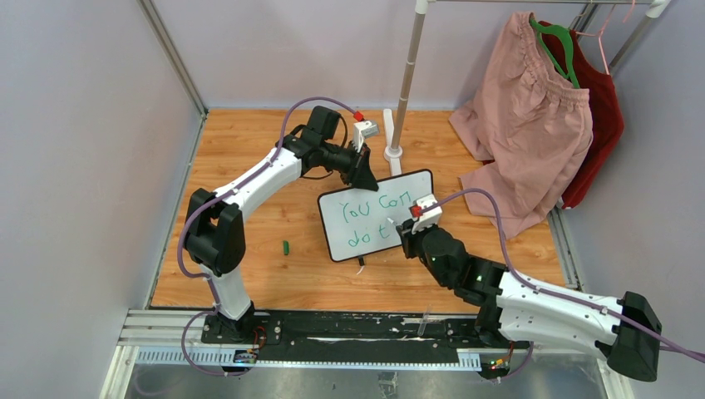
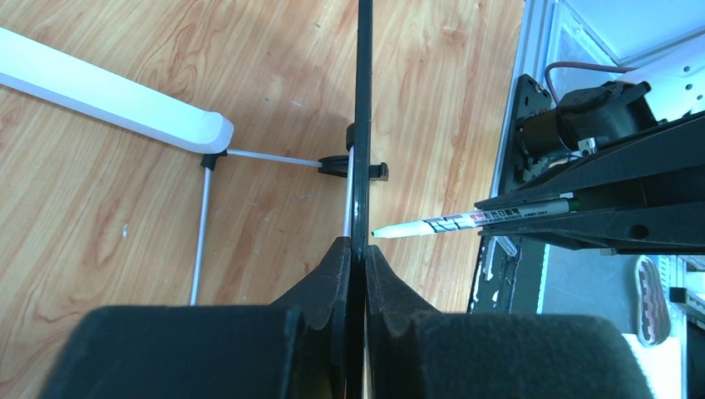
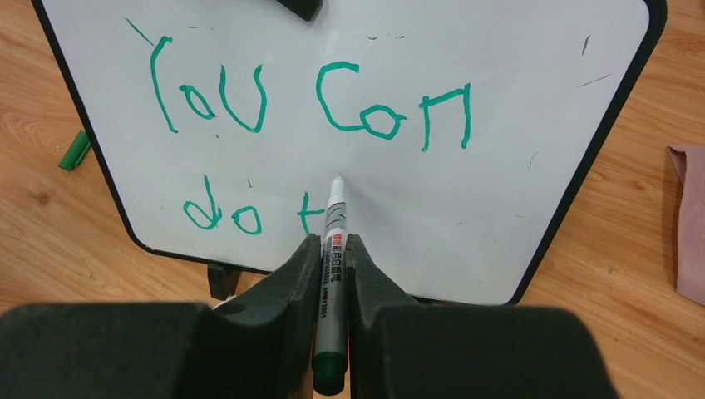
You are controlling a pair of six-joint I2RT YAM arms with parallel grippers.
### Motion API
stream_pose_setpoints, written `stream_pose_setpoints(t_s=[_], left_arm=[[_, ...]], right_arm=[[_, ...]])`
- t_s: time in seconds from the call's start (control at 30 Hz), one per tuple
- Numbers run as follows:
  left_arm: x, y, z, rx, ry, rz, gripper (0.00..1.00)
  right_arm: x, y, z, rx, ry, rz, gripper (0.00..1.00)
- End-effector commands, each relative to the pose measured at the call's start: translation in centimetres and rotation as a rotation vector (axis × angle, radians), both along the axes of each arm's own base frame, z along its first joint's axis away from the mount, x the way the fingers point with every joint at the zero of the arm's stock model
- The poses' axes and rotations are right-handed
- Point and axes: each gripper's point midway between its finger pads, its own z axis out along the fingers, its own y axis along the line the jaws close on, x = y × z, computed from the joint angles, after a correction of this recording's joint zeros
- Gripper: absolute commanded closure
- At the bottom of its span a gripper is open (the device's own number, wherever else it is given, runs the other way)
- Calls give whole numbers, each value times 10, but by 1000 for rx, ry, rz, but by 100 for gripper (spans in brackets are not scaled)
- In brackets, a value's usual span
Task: Write a sentence on the whiteboard
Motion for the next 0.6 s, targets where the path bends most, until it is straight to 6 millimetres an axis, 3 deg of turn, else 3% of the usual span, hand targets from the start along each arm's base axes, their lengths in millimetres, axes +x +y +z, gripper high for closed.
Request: stream_pose_setpoints(t_s=[0.0, 0.57], left_arm=[[-8, -2, 11, -13, -13, -7, 100], [-7, -2, 13, -15, -17, -7, 100]], right_arm=[[10, -5, 10, 14, -24, -45, 100], [1, -7, -19, -46, 68, -24, 100]])
